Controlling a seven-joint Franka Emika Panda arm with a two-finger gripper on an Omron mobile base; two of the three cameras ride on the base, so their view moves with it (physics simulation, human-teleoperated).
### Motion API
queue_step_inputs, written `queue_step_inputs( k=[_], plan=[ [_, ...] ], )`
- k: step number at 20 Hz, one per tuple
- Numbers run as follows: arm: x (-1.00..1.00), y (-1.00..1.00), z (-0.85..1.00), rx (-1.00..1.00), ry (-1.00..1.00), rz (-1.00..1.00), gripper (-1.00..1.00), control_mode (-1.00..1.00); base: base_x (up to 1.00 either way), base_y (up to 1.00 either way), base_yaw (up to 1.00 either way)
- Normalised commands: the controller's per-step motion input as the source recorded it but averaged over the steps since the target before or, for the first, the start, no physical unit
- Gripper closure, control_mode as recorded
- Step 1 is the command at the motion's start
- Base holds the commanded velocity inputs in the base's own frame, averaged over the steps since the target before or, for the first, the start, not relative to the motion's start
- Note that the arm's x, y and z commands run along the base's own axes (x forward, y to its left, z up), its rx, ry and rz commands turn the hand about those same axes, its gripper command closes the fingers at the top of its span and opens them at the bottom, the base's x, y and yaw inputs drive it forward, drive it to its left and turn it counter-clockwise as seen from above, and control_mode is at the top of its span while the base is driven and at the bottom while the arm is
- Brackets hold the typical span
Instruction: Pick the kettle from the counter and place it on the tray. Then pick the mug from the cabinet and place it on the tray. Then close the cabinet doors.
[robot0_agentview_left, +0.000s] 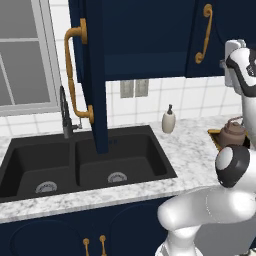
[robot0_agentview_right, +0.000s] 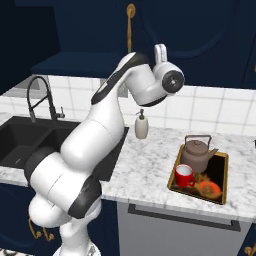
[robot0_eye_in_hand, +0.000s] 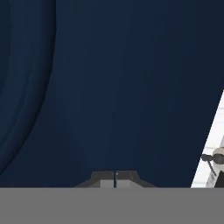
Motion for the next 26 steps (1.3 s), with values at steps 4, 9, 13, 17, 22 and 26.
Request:
queue_step_inputs(
  k=[4, 9, 13, 17, 22, 26],
  plan=[
    [1.0, 0.93, -0.26, 0.03, 0.0, -0.1, 1.0, -1.0, 0.0, 0.0, 0.0],
    [0.6, 0.64, -0.51, 0.0, 0.02, -0.03, 1.0, -1.0, 0.0, 0.0, 0.0],
    [-0.31, 0.57, -0.26, -0.03, 0.15, 0.11, 1.0, -1.0, 0.0, 0.0, 0.0],
    [-0.97, 0.36, -0.01, -0.01, -0.06, 0.14, 1.0, -1.0, 0.0, 0.0, 0.0],
    [-0.92, 0.55, 0.06, -0.03, -0.13, -0.03, 1.0, -1.0, 0.0, 0.0, 0.0],
    [-0.12, 0.06, -0.04, 0.01, 0.01, 0.0, 1.0, -1.0, 0.0, 0.0, 0.0]
  ],
)
